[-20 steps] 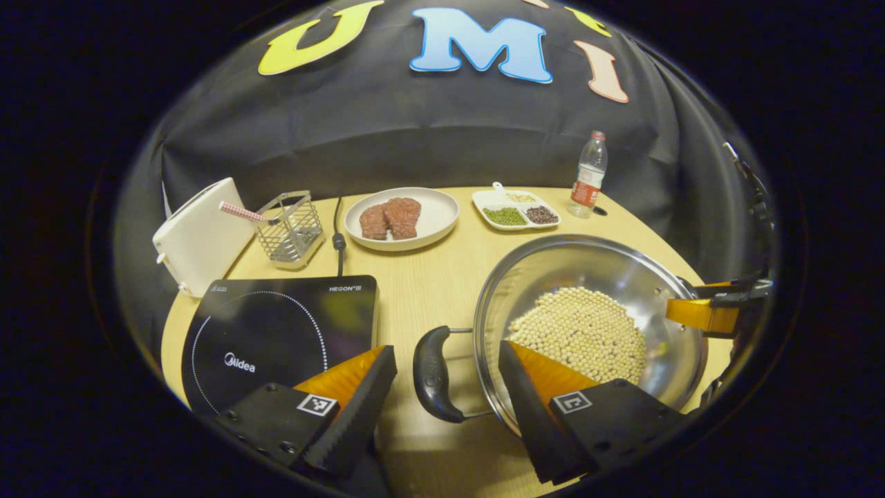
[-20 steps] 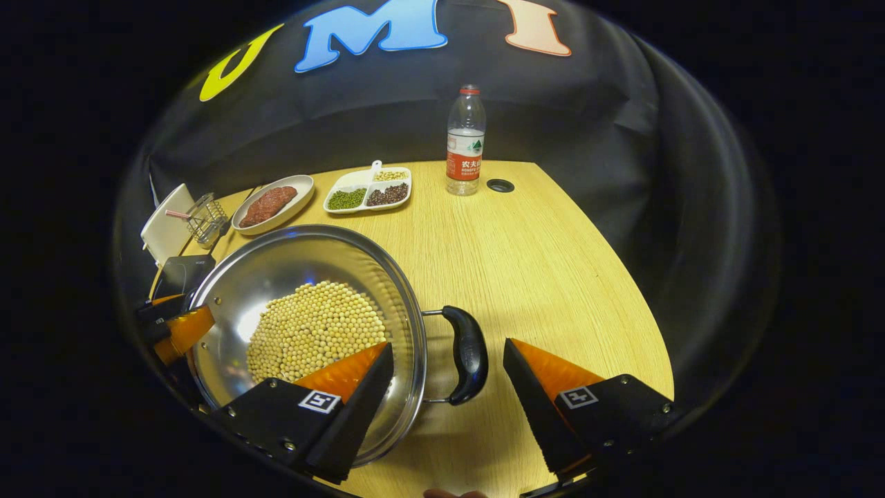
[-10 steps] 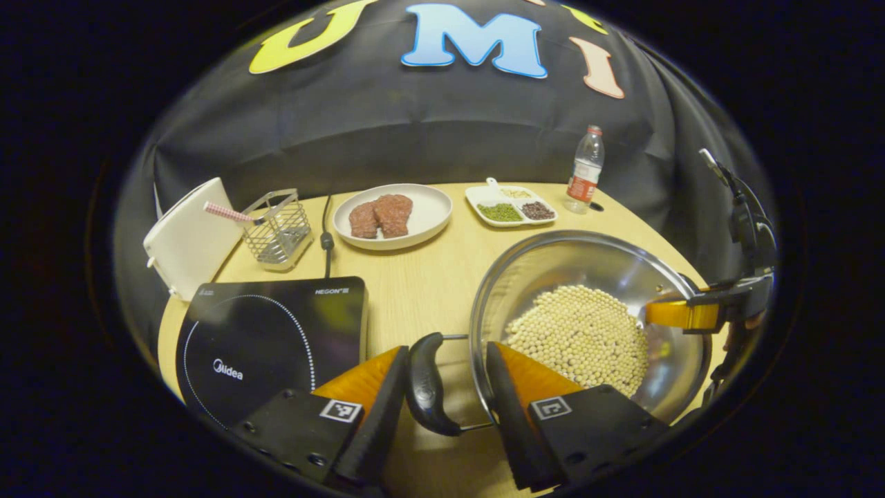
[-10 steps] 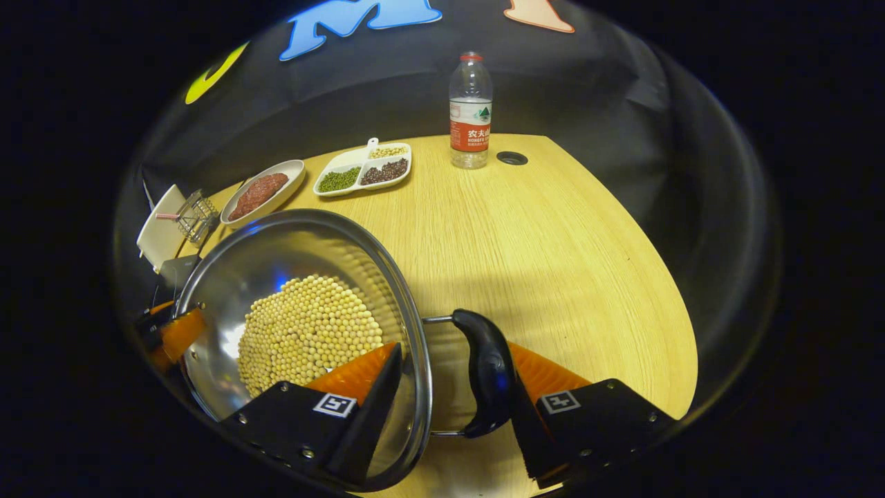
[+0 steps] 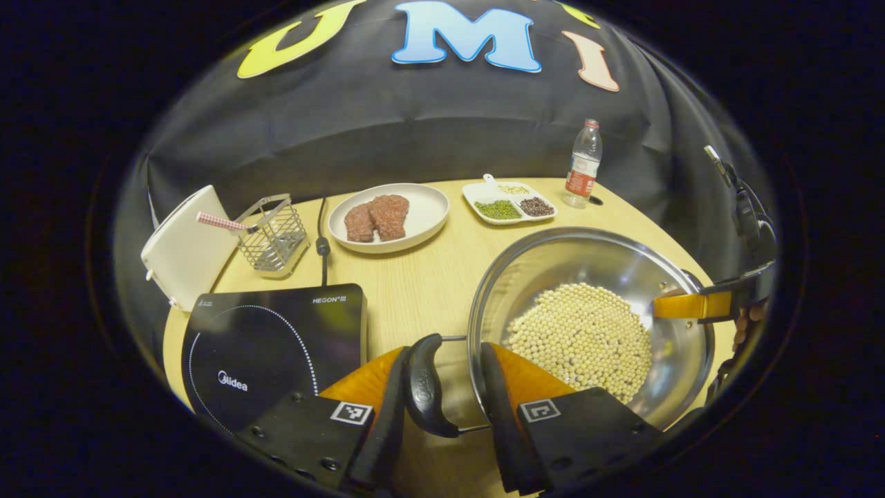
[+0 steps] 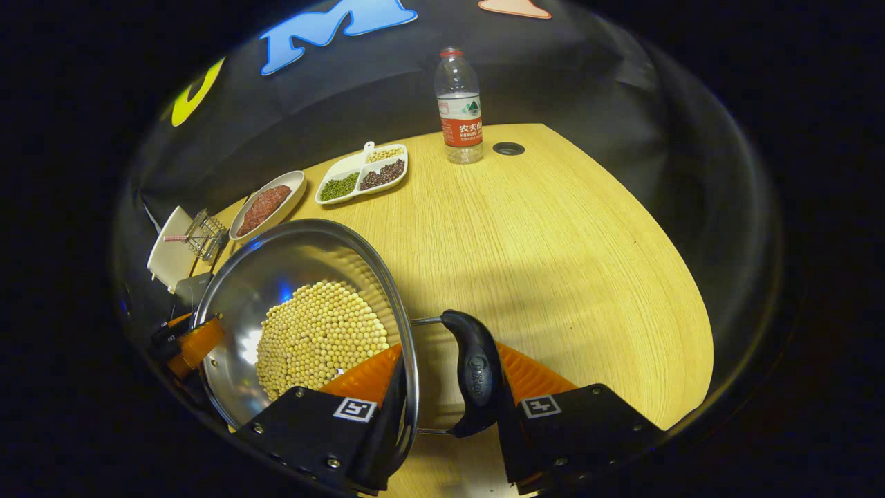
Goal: First push the handle of the pot to place it horizontally, then grasp the pot with both hands and set it on the induction cooktop.
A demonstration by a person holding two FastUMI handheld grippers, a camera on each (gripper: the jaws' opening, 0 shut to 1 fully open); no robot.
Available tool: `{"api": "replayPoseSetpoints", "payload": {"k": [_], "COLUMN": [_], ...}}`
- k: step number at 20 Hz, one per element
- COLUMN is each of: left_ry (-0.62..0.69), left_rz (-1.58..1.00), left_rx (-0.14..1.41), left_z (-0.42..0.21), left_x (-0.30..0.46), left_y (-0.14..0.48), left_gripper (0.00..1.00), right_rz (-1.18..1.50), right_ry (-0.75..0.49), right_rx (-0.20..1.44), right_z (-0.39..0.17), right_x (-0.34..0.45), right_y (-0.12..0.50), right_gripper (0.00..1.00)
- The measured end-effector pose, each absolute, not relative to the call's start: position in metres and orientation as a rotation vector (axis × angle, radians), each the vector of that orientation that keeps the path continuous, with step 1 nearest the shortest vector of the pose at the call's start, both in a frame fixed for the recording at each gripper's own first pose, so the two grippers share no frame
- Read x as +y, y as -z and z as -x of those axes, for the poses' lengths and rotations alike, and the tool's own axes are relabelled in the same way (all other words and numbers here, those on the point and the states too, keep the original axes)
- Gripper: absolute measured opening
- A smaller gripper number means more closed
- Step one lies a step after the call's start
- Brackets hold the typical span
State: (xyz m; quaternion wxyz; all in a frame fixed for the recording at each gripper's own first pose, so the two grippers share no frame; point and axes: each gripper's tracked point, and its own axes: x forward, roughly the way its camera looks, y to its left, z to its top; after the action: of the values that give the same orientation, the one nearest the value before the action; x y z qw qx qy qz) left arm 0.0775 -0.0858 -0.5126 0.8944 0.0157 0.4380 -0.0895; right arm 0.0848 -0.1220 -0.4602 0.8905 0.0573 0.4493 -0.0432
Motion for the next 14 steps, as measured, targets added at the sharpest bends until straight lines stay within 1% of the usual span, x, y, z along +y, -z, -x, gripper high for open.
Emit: {"api": "replayPoseSetpoints", "payload": {"k": [1,2,3,4,6,7,8,9,10,11,12,14], "left_ry": [0.185,0.182,0.180,0.177,0.175,0.175,0.174,0.175,0.174,0.173,0.173,0.174], "left_rz": [-0.033,-0.029,-0.025,-0.022,-0.026,-0.025,-0.022,-0.021,-0.019,-0.018,-0.017,-0.016], "left_rx": [0.913,0.918,0.917,0.914,0.904,0.901,0.897,0.893,0.890,0.883,0.880,0.875], "left_z": [-0.076,-0.075,-0.074,-0.074,-0.073,-0.073,-0.072,-0.071,-0.071,-0.070,-0.069,-0.067], "left_x": [-0.086,-0.085,-0.085,-0.083,-0.081,-0.079,-0.077,-0.076,-0.073,-0.070,-0.067,-0.059], "left_y": [0.512,0.512,0.510,0.507,0.501,0.496,0.492,0.486,0.481,0.475,0.470,0.460], "left_gripper": [0.60,0.60,0.63,0.60,0.60,0.63,0.60,0.63,0.60,0.60,0.63,0.60], "right_rz": [-0.116,-0.113,-0.110,-0.109,-0.111,-0.115,-0.116,-0.116,-0.115,-0.114,-0.114,-0.111], "right_ry": [0.090,0.088,0.086,0.082,0.078,0.078,0.077,0.077,0.074,0.073,0.072,0.070], "right_rx": [0.934,0.933,0.933,0.930,0.925,0.920,0.917,0.912,0.907,0.902,0.900,0.893], "right_z": [-0.085,-0.086,-0.086,-0.086,-0.084,-0.083,-0.079,-0.078,-0.077,-0.076,-0.073,-0.068], "right_x": [-0.121,-0.121,-0.120,-0.119,-0.118,-0.117,-0.115,-0.114,-0.113,-0.110,-0.106,-0.097], "right_y": [0.460,0.460,0.460,0.459,0.455,0.450,0.445,0.441,0.437,0.433,0.430,0.420], "right_gripper": [0.61,0.61,0.61,0.61,0.61,0.61,0.61,0.61,0.61,0.61,0.61,0.61]}}
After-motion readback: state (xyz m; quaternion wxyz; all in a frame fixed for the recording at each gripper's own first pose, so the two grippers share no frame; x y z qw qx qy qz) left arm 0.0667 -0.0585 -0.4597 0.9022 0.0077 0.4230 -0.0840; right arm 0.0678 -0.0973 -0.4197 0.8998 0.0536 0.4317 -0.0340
